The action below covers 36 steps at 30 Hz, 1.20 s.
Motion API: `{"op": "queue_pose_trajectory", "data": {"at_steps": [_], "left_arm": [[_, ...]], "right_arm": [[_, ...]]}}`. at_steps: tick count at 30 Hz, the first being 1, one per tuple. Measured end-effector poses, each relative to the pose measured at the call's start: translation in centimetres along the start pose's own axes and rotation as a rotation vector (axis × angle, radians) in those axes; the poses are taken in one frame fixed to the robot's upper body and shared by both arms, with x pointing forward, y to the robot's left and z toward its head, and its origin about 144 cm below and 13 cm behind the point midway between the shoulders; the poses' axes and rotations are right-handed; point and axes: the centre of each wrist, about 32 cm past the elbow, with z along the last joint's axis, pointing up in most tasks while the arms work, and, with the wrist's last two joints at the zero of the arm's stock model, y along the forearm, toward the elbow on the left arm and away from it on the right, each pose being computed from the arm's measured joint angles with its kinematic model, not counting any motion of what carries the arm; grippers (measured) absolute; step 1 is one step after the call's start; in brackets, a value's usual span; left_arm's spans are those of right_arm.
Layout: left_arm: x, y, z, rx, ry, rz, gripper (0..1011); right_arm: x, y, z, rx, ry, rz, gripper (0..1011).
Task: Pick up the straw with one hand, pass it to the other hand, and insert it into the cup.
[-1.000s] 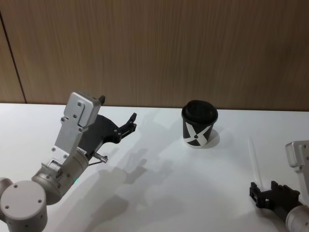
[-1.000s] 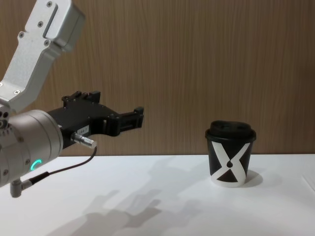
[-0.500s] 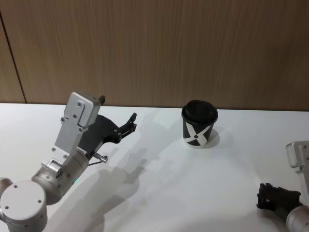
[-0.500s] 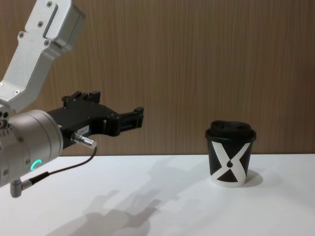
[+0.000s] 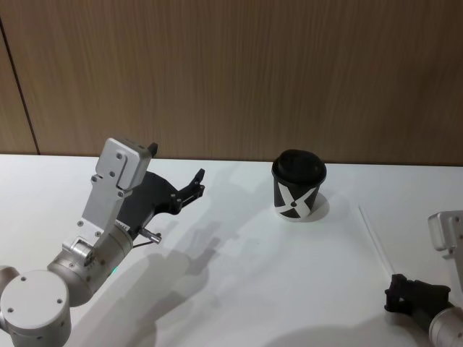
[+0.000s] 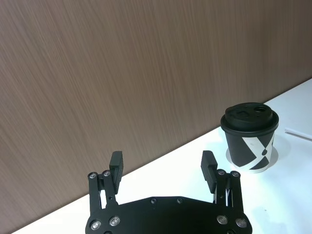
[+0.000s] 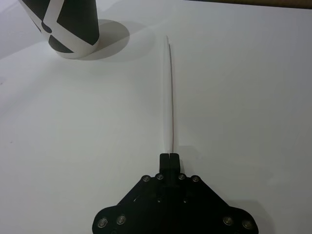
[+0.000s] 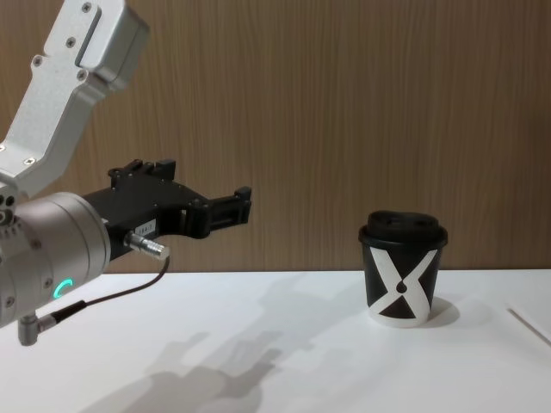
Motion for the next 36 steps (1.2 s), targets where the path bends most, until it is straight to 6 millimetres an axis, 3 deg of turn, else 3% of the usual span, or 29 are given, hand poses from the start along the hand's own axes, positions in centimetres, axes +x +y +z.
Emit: {"op": "queue_pose_trajectory", "data": {"at_steps": [36], "left_arm": [[0.0, 0.0, 0.0, 0.0, 0.0, 0.0, 1003]], "right_arm": [[-0.22, -0.04, 0.08, 0.007, -0.009, 0.011, 0]]}}
